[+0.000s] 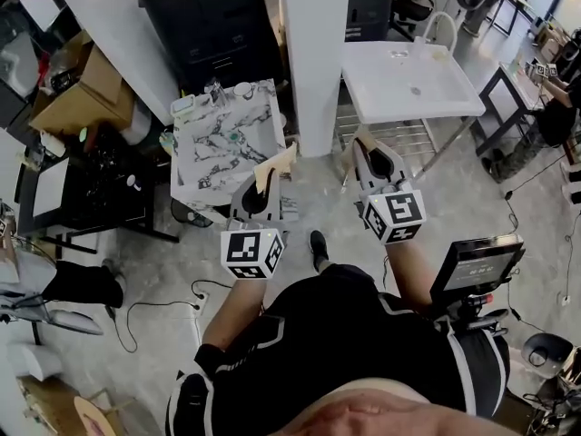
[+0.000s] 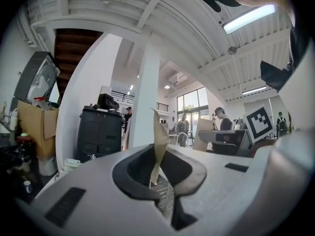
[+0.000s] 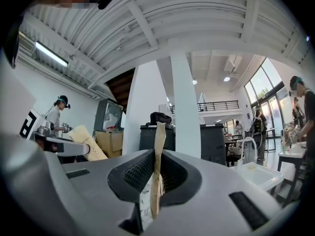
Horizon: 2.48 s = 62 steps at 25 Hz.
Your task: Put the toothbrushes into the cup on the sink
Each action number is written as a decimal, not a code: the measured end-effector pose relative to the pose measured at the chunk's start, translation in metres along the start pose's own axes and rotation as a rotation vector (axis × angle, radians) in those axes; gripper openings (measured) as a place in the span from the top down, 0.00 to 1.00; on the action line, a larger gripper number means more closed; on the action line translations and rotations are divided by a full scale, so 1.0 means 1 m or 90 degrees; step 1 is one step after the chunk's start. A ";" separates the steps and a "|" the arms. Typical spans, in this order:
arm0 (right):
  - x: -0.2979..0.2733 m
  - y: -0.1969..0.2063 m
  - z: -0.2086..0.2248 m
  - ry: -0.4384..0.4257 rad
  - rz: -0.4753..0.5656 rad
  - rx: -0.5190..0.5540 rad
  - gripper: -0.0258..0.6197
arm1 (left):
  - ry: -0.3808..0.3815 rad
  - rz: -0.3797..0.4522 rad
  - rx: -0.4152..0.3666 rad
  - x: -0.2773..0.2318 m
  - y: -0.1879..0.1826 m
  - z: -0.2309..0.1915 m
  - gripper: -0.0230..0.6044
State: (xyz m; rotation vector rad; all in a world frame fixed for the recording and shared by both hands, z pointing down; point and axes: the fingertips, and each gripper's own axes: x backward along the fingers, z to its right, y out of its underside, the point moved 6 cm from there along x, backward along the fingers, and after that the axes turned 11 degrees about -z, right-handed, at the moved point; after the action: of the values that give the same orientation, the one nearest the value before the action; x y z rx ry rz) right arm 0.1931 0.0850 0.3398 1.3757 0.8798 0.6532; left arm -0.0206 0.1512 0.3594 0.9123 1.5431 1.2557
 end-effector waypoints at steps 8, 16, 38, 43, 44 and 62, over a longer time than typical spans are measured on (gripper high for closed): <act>-0.064 -0.017 0.019 -0.016 0.004 -0.001 0.90 | -0.015 -0.006 0.005 -0.051 -0.016 -0.037 0.91; -0.117 -0.030 0.030 -0.045 0.000 0.005 0.90 | -0.032 -0.002 0.012 -0.090 -0.033 -0.066 0.91; -0.226 -0.038 0.099 -0.093 0.015 -0.035 0.90 | -0.108 -0.043 -0.005 -0.194 -0.057 -0.109 0.91; -0.244 -0.038 0.102 -0.102 0.010 -0.039 0.90 | -0.120 -0.051 -0.011 -0.209 -0.061 -0.127 0.91; -0.248 -0.038 0.102 -0.103 0.008 -0.040 0.90 | -0.121 -0.051 -0.009 -0.211 -0.062 -0.132 0.91; -0.338 -0.053 0.015 -0.067 -0.009 -0.026 0.90 | -0.058 -0.044 -0.008 -0.214 -0.061 -0.254 0.91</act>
State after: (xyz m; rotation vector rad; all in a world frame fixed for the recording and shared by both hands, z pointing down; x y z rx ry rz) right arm 0.0180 -0.2088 0.3367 1.3544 0.7879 0.5796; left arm -0.1968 -0.1362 0.3570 0.8885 1.4817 1.1576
